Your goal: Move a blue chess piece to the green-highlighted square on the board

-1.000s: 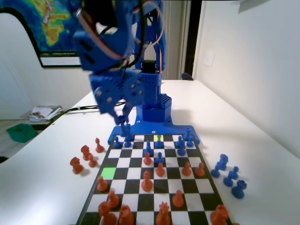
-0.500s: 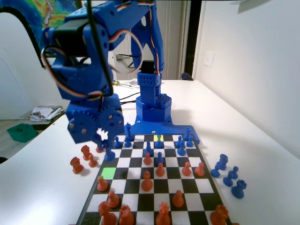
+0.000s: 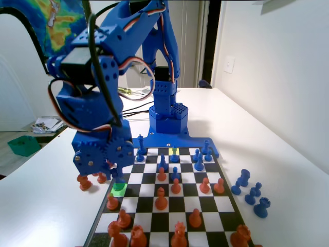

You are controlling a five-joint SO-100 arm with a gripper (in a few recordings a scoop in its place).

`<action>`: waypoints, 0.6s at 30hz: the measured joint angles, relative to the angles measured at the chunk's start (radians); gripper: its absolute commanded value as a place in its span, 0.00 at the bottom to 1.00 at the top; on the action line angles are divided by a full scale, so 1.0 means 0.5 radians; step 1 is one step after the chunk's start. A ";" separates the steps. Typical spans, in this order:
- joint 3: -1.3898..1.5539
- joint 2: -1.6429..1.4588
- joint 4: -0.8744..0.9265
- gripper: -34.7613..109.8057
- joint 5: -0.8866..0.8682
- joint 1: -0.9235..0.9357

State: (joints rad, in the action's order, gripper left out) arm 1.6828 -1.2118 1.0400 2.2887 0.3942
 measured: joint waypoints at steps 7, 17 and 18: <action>0.034 0.000 -0.071 0.25 0.015 0.000; 0.104 0.000 -0.144 0.25 0.058 0.040; 0.104 0.000 -0.147 0.25 0.071 0.043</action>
State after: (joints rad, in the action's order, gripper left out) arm 1.7349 -1.2118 0.9664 2.3240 0.4157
